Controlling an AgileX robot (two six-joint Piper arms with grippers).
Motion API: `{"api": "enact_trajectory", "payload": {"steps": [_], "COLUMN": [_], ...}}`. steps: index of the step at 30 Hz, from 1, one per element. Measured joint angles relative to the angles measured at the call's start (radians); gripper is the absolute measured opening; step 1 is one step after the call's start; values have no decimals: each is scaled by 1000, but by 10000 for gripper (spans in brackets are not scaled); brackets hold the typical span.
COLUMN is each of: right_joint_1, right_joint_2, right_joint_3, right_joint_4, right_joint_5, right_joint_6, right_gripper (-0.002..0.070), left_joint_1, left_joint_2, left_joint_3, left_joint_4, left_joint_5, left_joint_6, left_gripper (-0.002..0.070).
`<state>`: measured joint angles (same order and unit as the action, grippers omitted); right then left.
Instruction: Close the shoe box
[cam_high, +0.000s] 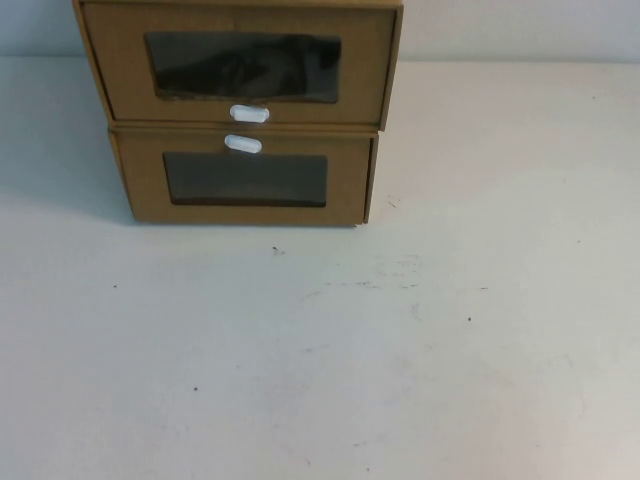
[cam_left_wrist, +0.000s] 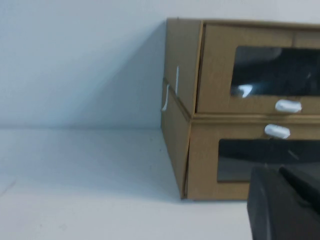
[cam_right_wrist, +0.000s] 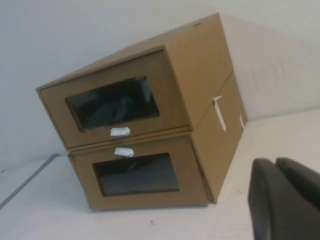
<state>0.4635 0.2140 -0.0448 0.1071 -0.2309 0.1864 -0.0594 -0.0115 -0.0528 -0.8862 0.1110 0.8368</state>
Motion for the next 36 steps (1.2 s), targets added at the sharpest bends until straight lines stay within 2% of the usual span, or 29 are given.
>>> {"api": "enact_trajectory", "payload": {"steps": [5, 19, 28, 31, 33, 36], "right_joint_1": [0, 0, 0, 0, -16, -120], "right_joint_2": [0, 0, 0, -5, -31, -60], "right_joint_3": [63, 72, 72, 72, 72, 72], "right_joint_4": [2, 12, 12, 14, 15, 16], "right_joint_5": [-55, -57, -13, 22, 63, 107], "right_joint_6": [0, 0, -4, -61, -141, -186], "right_gripper": [-11, -11, -11, -11, -11, -11], "left_joint_1": [0, 0, 0, 0, 0, 0], "left_joint_2": [0, 0, 0, 0, 0, 0], "left_joint_3": [78, 80, 80, 80, 80, 80], "left_joint_4": [-15, -19, -21, -21, -21, -21], "left_joint_5": [-31, -48, -48, -48, -48, -48], "left_joint_6": [7, 16, 15, 15, 15, 16], "left_gripper": [-5, -5, -5, -5, -5, -5]}}
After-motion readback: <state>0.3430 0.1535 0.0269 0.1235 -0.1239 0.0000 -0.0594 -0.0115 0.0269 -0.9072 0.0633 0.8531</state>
